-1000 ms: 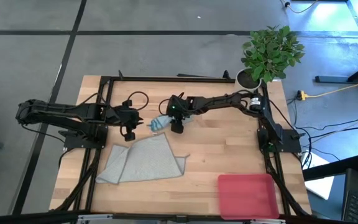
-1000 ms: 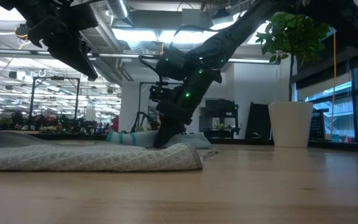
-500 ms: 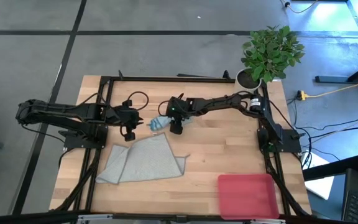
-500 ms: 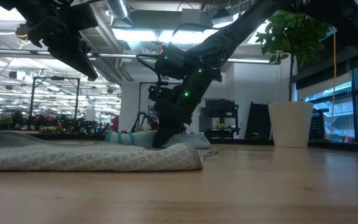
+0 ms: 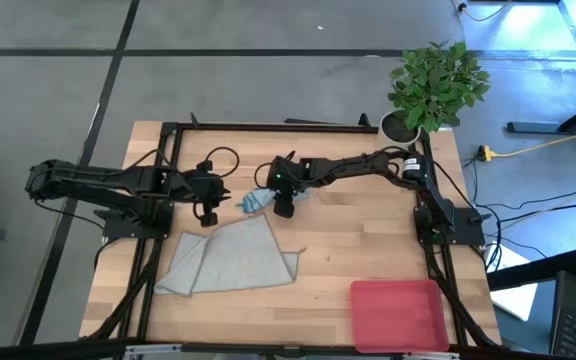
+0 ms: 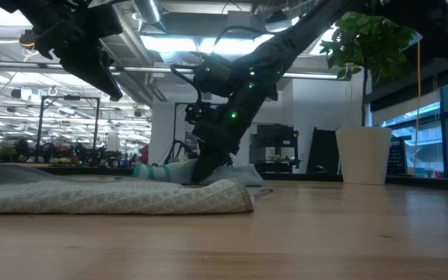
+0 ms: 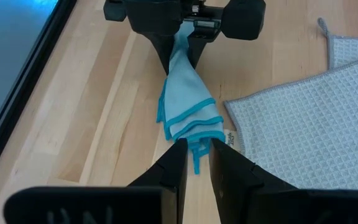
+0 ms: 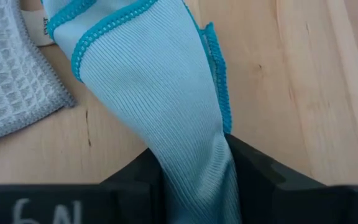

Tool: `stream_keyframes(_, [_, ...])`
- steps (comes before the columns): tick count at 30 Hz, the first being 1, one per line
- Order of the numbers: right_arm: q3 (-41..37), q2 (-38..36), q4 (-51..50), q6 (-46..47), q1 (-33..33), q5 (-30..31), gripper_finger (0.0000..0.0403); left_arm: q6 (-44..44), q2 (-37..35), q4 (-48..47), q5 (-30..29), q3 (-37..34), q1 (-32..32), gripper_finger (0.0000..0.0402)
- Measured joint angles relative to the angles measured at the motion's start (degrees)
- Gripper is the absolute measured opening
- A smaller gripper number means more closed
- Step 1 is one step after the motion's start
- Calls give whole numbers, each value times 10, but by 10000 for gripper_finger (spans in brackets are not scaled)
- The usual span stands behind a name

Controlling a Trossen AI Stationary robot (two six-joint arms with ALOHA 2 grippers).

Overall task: Roll microfiber towels into tight, uniform cylinder then place into a basket
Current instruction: Put the rolled blue towel into the red bin

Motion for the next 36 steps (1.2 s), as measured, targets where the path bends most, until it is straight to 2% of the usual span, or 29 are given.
stream_keyframes(11, [23, -2, -26, -6, 0, -16, 132, 0, 0, 0, 0, 0, 0, 56])
stream_keyframes(23, [142, -3, -157, -31, 0, -21, 132, 0, 0, 0, 0, 0, 0, 56])
stream_keyframes(29, [198, -4, -227, -42, 0, 34, 132, -1, 0, 0, 0, 0, 0, 56])
stream_keyframes(36, [163, -4, -206, -27, 0, 59, 126, -1, 0, 0, 0, 0, 0, 56])
